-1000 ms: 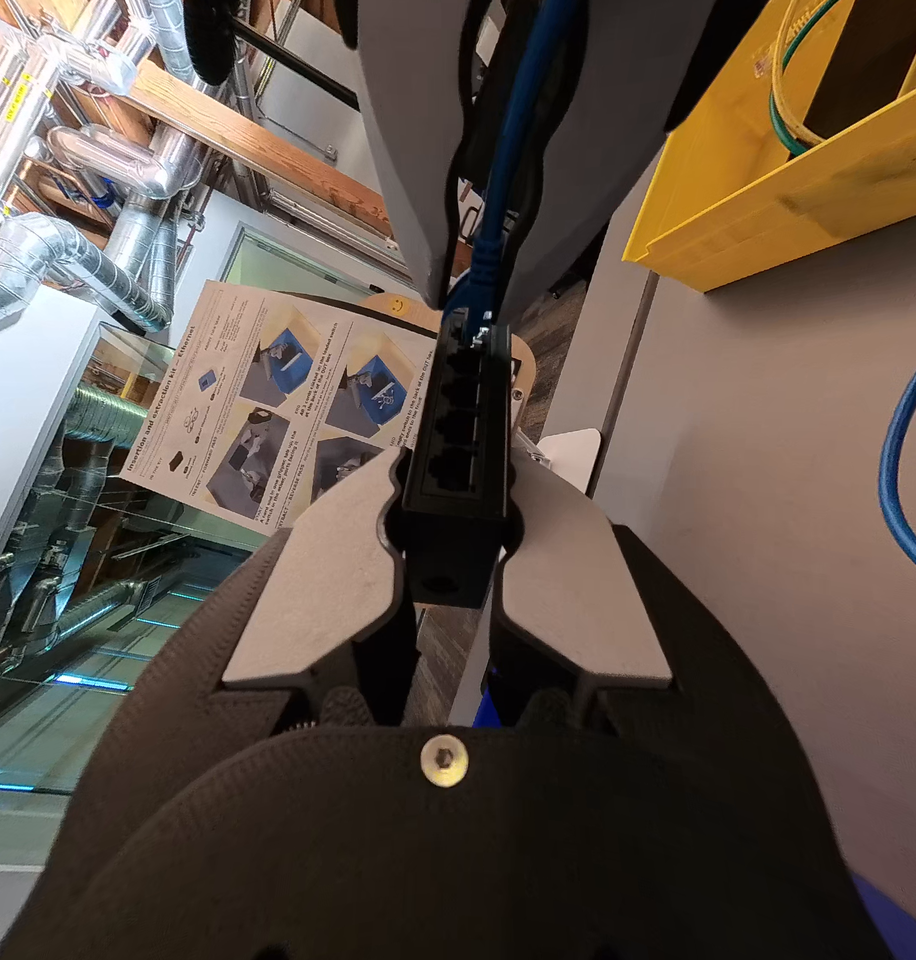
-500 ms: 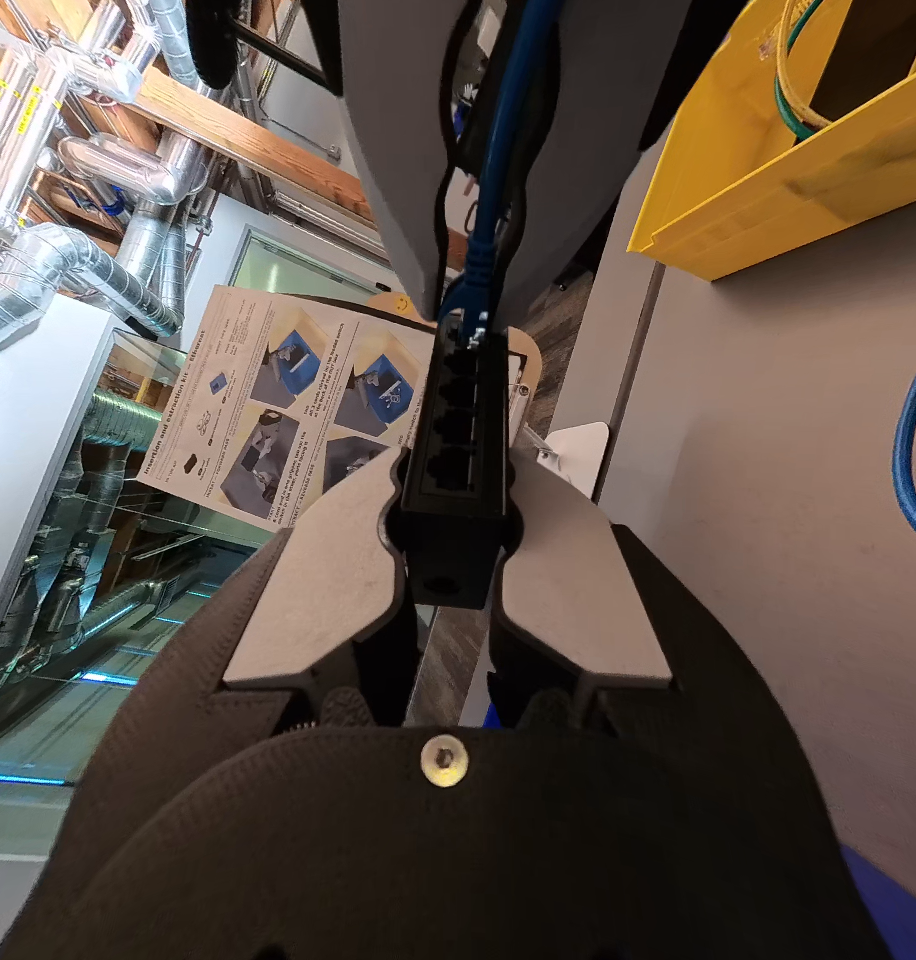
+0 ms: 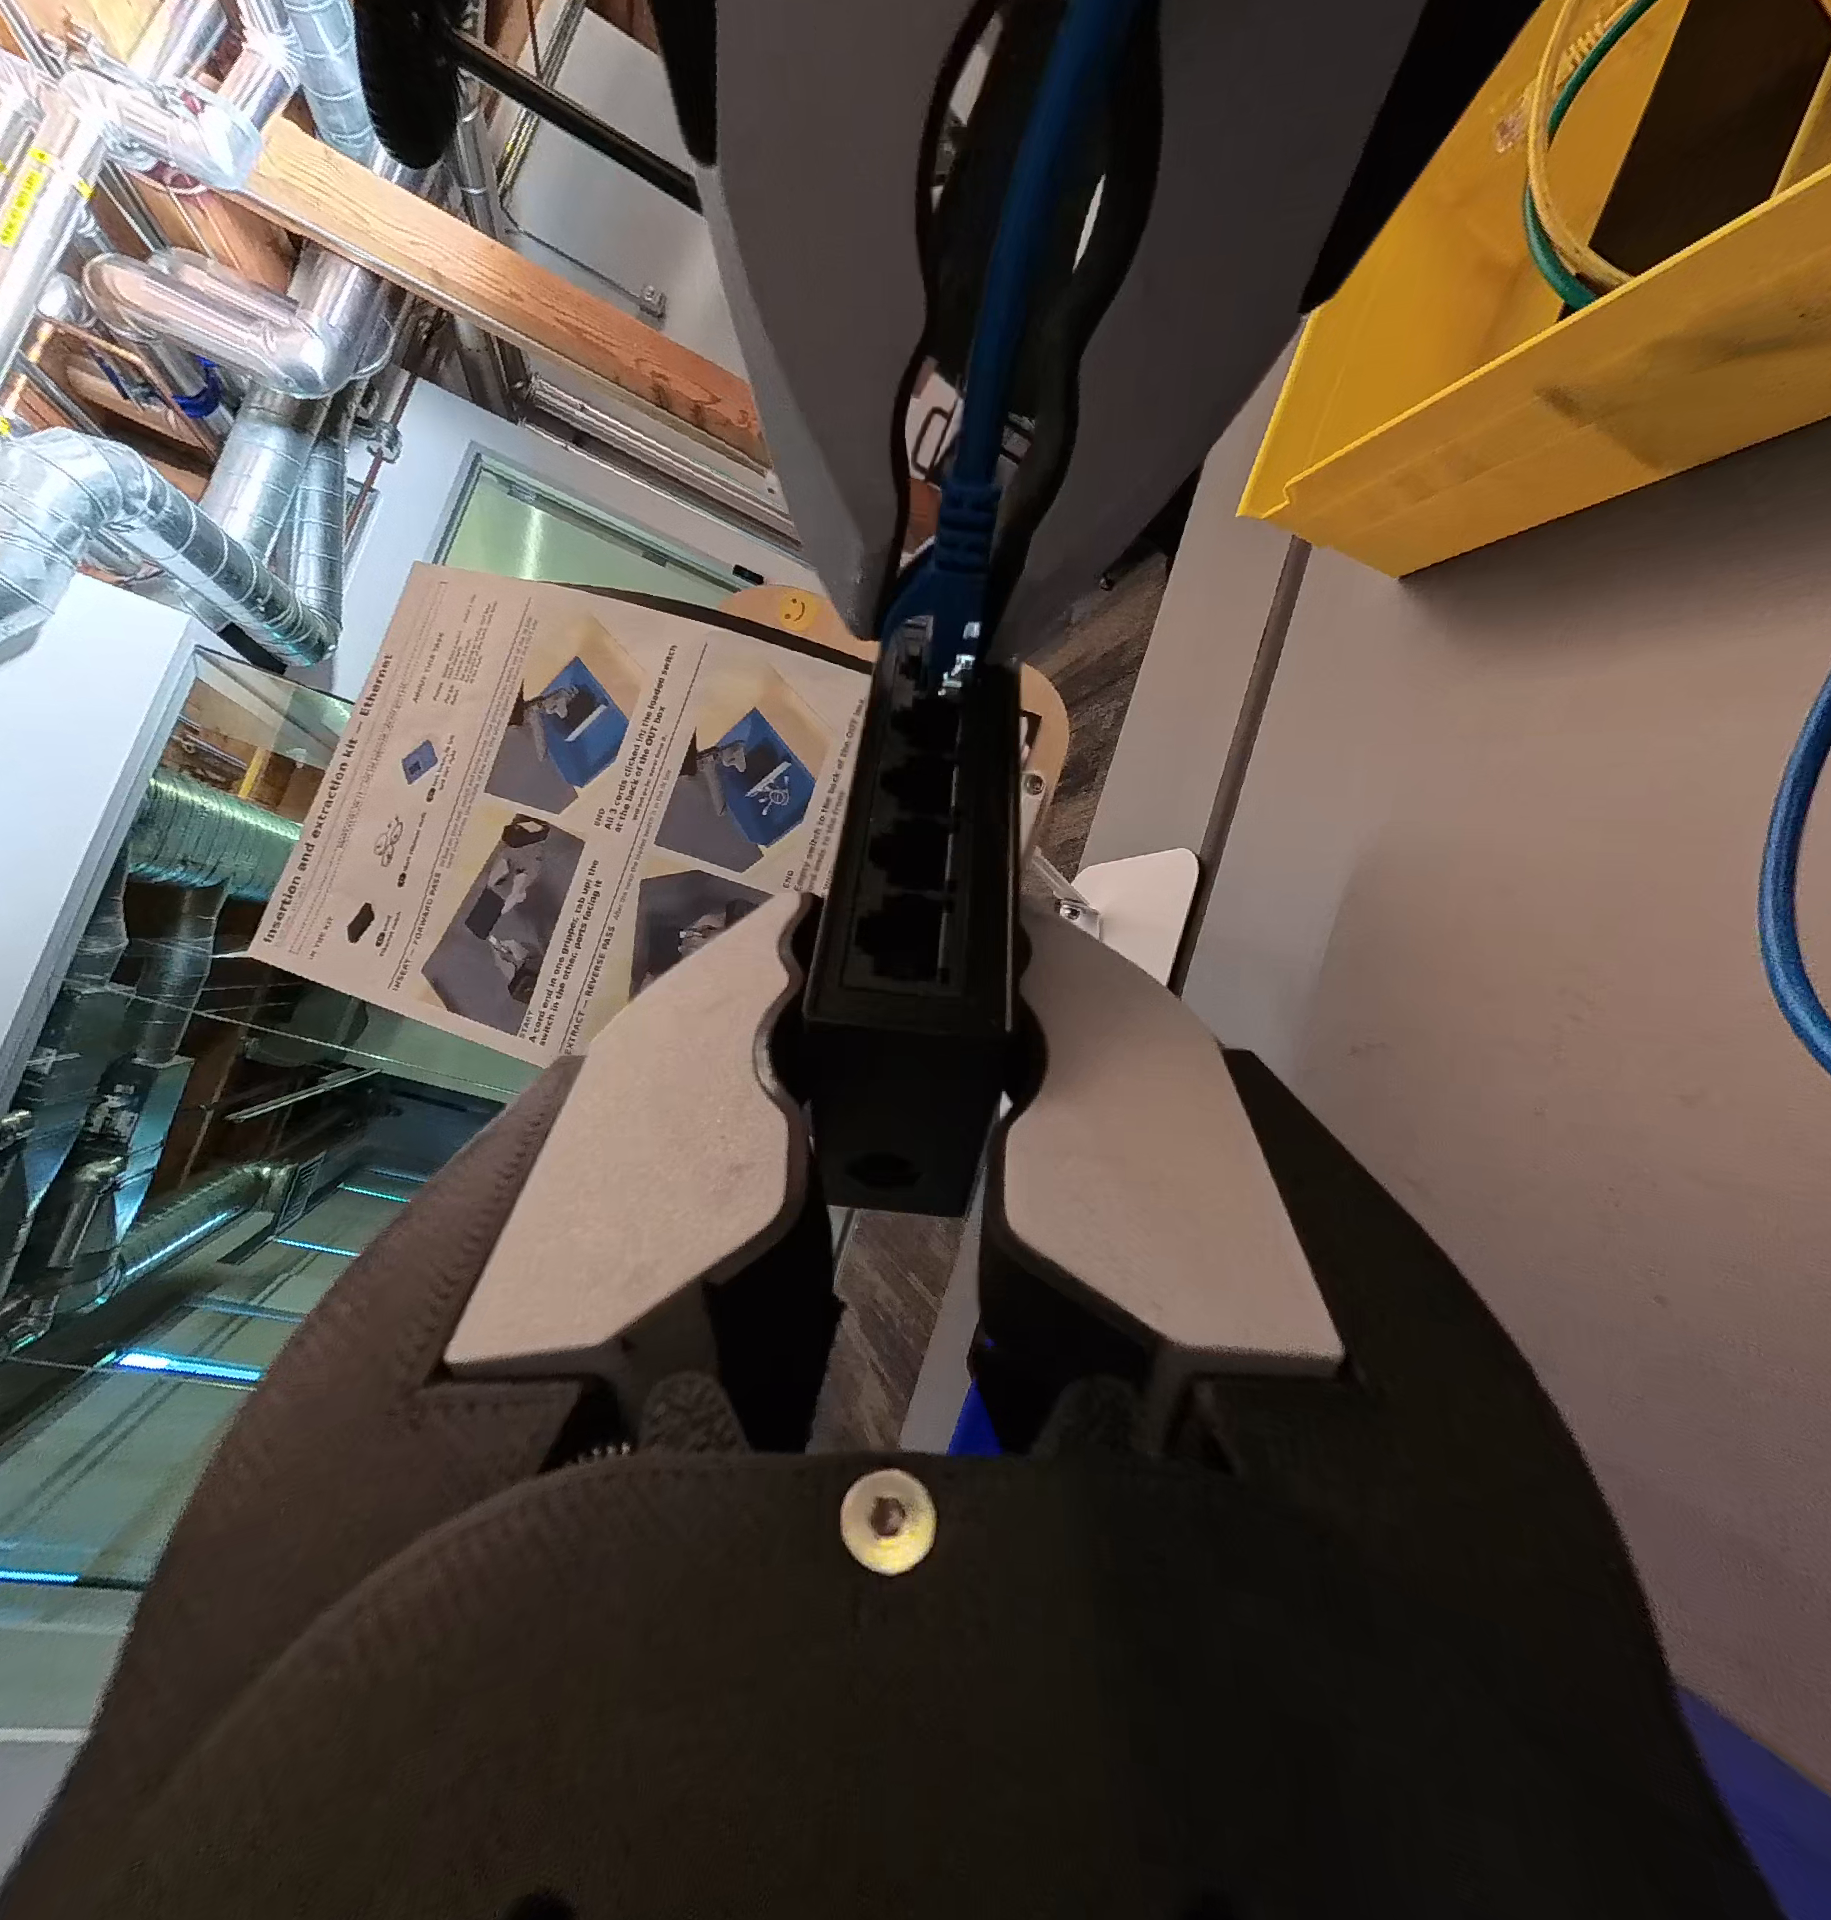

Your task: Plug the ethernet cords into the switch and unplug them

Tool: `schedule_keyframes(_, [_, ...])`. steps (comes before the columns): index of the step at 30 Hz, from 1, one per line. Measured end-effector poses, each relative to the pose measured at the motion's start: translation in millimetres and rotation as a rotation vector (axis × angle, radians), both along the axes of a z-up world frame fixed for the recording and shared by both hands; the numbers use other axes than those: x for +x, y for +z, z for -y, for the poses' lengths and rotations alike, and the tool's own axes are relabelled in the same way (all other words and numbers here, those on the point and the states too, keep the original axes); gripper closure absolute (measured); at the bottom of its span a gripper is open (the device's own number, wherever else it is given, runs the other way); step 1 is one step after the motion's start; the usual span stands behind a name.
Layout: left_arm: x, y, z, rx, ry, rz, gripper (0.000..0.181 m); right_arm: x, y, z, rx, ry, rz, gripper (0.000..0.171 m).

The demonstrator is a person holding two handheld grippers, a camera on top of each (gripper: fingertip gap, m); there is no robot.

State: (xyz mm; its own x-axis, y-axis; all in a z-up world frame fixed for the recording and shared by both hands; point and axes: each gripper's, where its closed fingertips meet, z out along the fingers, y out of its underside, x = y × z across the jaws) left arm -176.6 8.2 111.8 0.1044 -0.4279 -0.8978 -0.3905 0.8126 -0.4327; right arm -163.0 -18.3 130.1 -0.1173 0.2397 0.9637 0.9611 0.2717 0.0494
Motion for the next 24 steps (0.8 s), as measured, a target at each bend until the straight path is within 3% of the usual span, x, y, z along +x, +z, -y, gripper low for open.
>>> schedule_keyframes(6, [3.5,14.8,-5.9,0.109,0.075,0.092,0.148,2.9,6.3,1.2,-0.116,-0.046,-0.078,0.157])
schedule_keyframes(15, [10.3,14.1,-13.4,0.021,0.075,0.115,0.146,9.9,5.2,-2.5,-0.384,-0.139,-0.039,0.157])
schedule_keyframes(24, [15.3,-3.7,-29.2,-0.060,0.087,0.064,0.146,10.3,-8.8,-7.9,-0.514,-0.160,-0.023,0.156])
